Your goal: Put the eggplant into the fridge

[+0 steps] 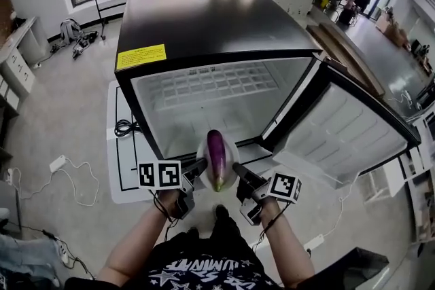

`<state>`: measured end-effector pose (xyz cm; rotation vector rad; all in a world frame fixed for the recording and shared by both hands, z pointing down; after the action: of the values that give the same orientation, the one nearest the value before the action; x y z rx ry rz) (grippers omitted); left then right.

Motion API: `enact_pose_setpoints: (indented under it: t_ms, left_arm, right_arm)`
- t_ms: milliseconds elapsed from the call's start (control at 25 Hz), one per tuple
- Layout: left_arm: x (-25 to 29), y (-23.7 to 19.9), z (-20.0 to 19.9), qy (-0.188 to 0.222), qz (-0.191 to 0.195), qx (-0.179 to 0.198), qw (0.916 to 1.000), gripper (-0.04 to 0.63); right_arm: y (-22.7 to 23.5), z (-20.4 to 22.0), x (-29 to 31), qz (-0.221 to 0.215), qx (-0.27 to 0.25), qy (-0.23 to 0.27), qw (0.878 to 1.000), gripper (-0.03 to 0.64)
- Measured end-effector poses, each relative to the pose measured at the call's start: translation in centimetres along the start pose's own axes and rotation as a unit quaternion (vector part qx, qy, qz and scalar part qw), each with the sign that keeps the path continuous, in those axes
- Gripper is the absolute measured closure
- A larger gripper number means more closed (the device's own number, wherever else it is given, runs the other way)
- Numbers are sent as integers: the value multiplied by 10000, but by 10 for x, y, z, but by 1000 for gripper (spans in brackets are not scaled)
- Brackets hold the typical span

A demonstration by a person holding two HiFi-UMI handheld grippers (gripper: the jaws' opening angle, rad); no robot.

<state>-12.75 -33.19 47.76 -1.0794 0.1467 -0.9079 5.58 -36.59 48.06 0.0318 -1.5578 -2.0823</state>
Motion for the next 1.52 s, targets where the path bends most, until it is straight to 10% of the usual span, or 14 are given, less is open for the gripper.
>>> enact_pose_setpoints:
  t_ms: [680,1520]
  left_arm:
    - [43,-26,-57,1148,-1096,-277,9869,541]
    - [46,-64,-76,2276,-2088,-485,9499,540]
  right_arm:
    - [13,-94,84,-439,-286,-1188,9915,592]
    - [23,-114,162,-445,-365,-1787,9822,592]
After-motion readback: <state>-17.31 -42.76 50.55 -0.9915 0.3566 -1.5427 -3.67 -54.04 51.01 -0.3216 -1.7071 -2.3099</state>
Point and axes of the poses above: the fingertips, and each gripper's own axes: x forward along the fingers, y to its right, z out of its underside, the point moved 6 cm from there along -x, backward along the fingers, and after that the axes turned 4 degrees about z, right-handed, at the moved point
